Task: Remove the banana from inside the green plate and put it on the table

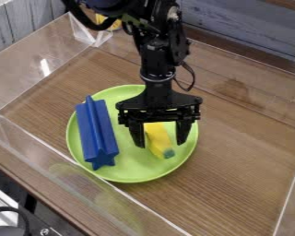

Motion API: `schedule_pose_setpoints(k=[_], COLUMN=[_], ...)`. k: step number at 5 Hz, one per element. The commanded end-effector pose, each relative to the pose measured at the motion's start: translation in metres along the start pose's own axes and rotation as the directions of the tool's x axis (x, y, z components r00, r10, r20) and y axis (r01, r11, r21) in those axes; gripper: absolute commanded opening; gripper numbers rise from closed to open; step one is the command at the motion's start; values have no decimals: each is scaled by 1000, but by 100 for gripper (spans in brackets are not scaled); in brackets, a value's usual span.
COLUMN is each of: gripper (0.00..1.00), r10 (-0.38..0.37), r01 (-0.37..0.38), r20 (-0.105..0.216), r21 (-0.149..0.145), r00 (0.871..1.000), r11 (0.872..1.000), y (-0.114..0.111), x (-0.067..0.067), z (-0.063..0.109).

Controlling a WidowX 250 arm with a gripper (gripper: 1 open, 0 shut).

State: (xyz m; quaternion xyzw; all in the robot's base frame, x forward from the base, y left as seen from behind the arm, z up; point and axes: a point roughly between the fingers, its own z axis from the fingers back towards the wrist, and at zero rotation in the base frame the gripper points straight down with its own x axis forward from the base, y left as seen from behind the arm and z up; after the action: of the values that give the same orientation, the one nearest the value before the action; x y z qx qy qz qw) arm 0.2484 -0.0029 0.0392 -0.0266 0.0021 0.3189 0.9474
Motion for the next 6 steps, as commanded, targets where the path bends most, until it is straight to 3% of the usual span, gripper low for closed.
schedule_pose_setpoints(k=[1, 6], gripper=[100, 100], r10=[-1, 0], r01=[2, 0], r20=[25, 17], r21=[-21, -26], r00=[1000, 1000], r11=[1000, 1000], y=[-5, -6], x=[9, 17], z=[7, 5])
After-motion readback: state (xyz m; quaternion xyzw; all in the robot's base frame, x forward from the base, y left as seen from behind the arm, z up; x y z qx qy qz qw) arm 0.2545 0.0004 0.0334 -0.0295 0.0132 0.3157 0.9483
